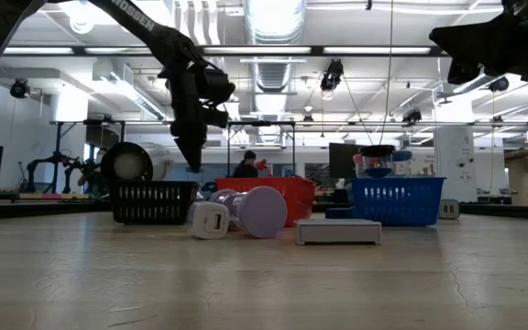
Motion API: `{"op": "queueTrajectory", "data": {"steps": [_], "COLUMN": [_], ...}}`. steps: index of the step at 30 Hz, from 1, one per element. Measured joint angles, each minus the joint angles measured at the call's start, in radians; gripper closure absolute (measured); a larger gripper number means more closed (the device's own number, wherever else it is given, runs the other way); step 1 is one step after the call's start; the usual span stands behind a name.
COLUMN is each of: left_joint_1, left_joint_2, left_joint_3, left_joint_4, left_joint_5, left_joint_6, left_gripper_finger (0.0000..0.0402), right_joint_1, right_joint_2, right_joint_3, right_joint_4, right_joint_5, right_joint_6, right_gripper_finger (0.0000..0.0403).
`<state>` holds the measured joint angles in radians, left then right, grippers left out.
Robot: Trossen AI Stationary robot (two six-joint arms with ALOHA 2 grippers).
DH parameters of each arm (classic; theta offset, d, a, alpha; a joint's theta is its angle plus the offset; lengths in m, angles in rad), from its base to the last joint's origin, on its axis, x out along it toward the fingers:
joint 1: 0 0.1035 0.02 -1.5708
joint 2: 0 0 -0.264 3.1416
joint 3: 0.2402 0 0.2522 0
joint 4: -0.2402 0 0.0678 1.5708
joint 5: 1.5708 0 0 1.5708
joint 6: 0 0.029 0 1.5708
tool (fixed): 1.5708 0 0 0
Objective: Pick & Place Office items
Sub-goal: Put the blue hourglass into the blue bin
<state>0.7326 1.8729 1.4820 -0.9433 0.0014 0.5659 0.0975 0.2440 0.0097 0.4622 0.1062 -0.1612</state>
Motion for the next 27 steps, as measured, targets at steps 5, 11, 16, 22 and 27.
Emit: {"op": "queueTrajectory", "data": {"steps": [5, 11, 16, 22, 27], "left_joint_1": [0.002, 0.003, 0.005, 0.005, 0.005], "left_joint_2": [0.000, 0.001, 0.001, 0.001, 0.001], "left_joint_3": [-0.022, -0.024, -0.025, -0.030, -0.044], "left_joint_4": [0.062, 0.067, 0.065, 0.065, 0.065], "left_joint_5": [0.000, -0.008, -0.009, -0.009, -0.011], "left_joint_6": [-0.023, -0.019, -0.014, -0.012, 0.009], "left_gripper_finger": [0.0006, 0.0016, 0.0043, 0.0086, 0.0144], "right_joint_1": [0.000, 0.000, 0.000, 0.000, 0.000], "right_joint_2": [0.000, 0.000, 0.000, 0.000, 0.000], "right_joint_3": [0.000, 0.000, 0.000, 0.000, 0.000], "right_joint_4": [0.000, 0.000, 0.000, 0.000, 0.000], "right_joint_5": [0.000, 0.001, 0.001, 0.001, 0.001], "right_joint_6": [0.000, -0.004, -0.008, -0.008, -0.007], "right_gripper_finger": [0.0394, 0.0394, 0.0394, 0.0394, 0.0394]}}
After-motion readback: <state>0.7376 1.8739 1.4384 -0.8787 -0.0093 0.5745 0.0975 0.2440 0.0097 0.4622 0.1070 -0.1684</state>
